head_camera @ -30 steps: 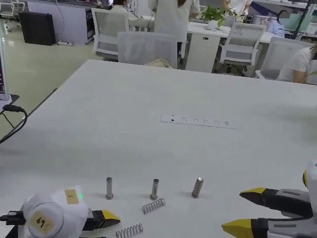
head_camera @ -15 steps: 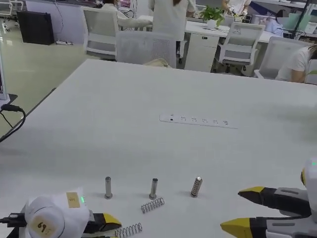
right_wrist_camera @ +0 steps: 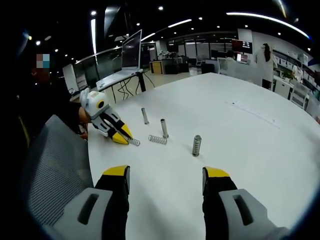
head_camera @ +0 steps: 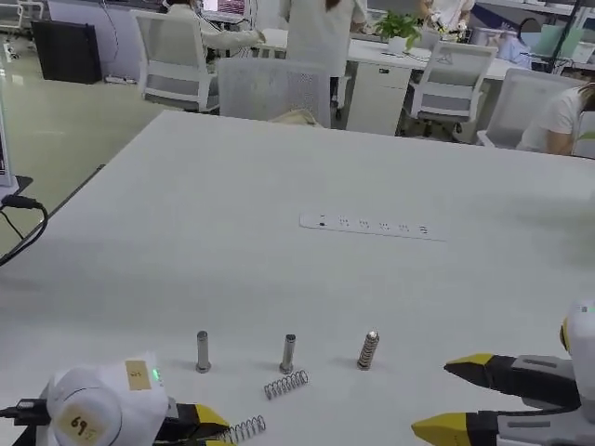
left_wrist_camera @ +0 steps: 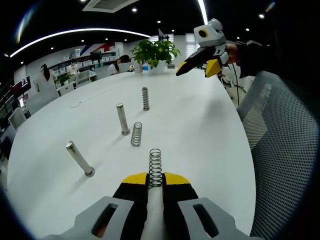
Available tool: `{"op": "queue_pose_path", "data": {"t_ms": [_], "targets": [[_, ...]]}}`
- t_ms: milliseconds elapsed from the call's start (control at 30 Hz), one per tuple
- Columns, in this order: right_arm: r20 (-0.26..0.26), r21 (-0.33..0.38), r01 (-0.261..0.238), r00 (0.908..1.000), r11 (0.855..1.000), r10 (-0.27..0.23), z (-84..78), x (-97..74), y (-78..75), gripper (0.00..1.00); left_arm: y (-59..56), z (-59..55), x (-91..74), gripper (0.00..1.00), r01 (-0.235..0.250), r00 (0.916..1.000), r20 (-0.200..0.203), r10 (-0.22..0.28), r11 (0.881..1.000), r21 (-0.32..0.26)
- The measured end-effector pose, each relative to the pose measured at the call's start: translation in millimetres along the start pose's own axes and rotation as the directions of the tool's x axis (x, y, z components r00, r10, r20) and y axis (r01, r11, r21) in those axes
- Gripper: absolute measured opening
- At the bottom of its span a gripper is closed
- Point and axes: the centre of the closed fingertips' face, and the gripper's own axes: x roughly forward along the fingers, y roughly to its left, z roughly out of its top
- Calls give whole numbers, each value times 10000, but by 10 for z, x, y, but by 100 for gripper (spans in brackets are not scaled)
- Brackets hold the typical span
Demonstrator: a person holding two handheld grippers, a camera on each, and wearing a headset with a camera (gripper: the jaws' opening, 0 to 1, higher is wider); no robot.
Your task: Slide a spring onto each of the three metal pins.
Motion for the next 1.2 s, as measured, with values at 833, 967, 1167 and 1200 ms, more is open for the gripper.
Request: {"op": "queue_pose_path", "data": {"t_ms": [833, 967, 1167, 1200], "targets": [[-94, -330, -415, 9991, 9986, 412, 86, 77, 138, 54, -69, 455, -356, 3, -120, 9954, 953, 73, 9987, 494], [25, -463, -637, 9980, 9969, 639, 174, 111, 214, 52, -102, 548, -372, 3, -74, 9942, 1077, 3, 9978, 661], [26, -764, -1062, 9943, 9914, 1067, 269, 216, 353, 50, -157, 647, -387, 3, 41, 9925, 1212, -158, 9954, 955], [27, -842, -1169, 9931, 9896, 1176, 290, 239, 392, 49, -159, 653, -388, 3, 48, 9924, 1223, -166, 9953, 963]]}}
